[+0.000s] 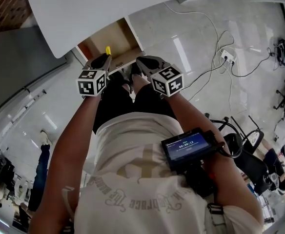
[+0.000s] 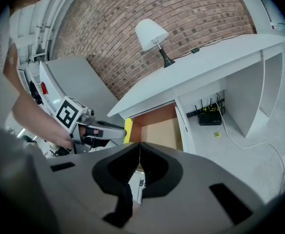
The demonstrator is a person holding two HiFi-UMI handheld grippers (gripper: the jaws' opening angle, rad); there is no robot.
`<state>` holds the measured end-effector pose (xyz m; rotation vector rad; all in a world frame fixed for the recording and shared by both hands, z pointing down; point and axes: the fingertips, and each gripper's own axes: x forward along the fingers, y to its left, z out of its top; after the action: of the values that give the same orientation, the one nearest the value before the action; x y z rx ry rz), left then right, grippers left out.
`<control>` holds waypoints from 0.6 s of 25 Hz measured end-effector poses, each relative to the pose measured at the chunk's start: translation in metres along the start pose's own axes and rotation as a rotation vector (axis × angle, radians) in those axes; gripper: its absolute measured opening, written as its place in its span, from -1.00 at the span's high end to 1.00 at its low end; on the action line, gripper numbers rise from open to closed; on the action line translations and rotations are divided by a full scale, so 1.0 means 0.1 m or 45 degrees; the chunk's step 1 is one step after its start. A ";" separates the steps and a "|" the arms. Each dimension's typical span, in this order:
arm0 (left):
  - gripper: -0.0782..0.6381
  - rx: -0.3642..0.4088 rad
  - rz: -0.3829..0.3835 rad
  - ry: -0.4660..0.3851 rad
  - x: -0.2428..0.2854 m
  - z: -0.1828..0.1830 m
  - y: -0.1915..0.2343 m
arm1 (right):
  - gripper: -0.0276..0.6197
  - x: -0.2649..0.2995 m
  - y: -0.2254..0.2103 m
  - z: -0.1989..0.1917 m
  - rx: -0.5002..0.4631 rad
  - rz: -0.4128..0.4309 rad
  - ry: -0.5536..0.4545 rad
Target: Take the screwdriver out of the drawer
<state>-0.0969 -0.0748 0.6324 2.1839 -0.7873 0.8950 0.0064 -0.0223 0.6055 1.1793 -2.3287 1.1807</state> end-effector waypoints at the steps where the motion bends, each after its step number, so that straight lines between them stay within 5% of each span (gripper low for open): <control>1: 0.62 -0.004 0.000 -0.013 -0.04 0.01 -0.01 | 0.90 0.00 0.01 0.02 -0.006 0.001 0.002; 15: 0.62 -0.069 0.006 -0.172 -0.54 0.17 -0.08 | 0.90 0.06 0.24 0.26 -0.089 0.026 0.028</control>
<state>-0.1163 -0.0677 0.5789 2.2134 -0.8714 0.7259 -0.0132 -0.0373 0.5793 1.1153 -2.3512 1.1037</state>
